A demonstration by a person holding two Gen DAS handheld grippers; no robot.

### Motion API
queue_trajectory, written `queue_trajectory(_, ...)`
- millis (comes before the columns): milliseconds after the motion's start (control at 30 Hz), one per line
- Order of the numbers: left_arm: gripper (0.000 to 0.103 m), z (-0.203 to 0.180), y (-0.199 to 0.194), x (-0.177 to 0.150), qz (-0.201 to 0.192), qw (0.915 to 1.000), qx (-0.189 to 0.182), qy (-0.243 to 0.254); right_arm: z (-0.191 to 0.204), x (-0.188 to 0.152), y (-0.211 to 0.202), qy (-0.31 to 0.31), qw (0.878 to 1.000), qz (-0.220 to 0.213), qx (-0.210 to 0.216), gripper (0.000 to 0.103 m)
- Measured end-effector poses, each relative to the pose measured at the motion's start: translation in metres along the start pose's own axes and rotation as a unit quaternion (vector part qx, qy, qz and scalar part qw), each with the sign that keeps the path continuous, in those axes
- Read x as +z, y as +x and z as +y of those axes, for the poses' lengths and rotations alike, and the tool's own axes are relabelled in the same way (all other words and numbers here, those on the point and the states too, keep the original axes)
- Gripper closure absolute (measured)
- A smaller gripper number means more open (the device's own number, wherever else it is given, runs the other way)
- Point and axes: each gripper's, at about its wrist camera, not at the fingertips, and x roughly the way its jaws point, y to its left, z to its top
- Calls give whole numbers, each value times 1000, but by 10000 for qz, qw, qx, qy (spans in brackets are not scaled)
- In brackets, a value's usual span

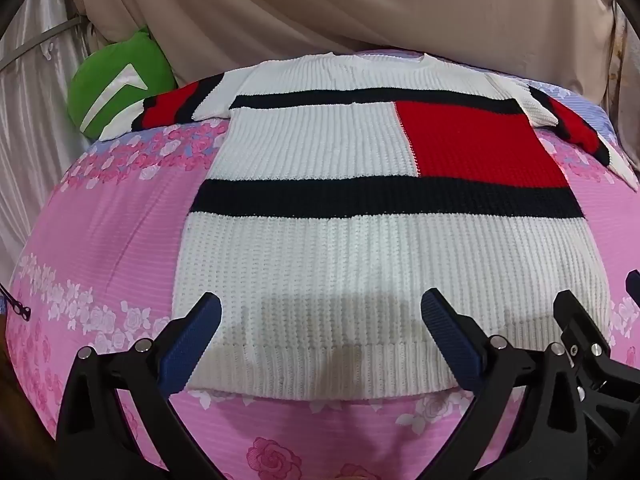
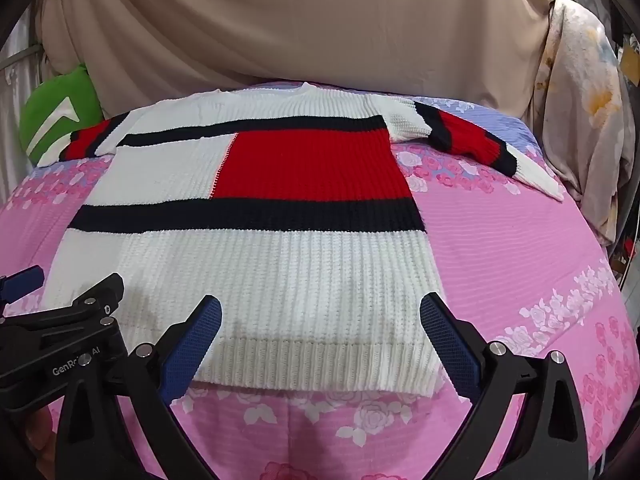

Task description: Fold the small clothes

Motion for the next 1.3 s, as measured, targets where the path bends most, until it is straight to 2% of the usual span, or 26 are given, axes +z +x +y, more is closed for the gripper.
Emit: queue_trajectory(1300, 5, 1, -7, -6, -141, 9999, 54, -38, -1, -7, 1, 34, 10000, 37, -16, 5)
